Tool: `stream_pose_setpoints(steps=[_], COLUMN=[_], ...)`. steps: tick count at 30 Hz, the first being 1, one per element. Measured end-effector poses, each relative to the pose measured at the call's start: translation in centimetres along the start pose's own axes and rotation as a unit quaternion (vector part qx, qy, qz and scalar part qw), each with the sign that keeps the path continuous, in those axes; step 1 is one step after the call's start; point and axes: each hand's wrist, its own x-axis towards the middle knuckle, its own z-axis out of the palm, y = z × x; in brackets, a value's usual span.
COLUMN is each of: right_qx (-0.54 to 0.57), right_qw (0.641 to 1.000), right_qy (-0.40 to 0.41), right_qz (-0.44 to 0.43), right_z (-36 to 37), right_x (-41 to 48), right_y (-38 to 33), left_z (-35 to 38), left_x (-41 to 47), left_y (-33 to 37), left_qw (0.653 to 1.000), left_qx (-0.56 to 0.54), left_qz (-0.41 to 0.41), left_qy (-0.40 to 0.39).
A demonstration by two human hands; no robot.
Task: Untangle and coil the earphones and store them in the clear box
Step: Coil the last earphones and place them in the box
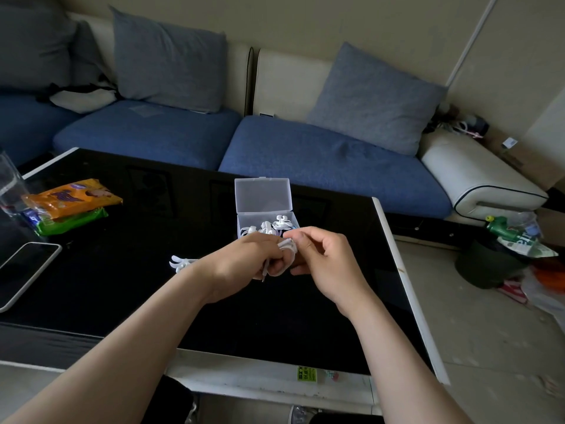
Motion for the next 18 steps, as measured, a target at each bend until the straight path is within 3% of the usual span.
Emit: stream_pose_setpoints(steps=[5,13,18], right_qx=[0.026,0.04,-0.07], right_qw=[0.998,0.998,0.993], right_qy=[-0.05,-0.037,0.017], right_qz=[-0.014,-0.045,-0.093], right_z=[0.7,1.4,2.4], right_x=[-0.4,-0.1,0.3], right_y=[-0.7,-0.8,-0.2], left_z=[-0.3,0.0,0.8], left_x=[0.1,0.3,1.0], left_y=[0.0,0.3,-0.3], left_qw=[0.997,0.987,0.982], left_qx=[-0.063,-0.088,-0.084], left_qz=[0.006,0.001,0.002], left_qy=[0.037,0.133,0.171])
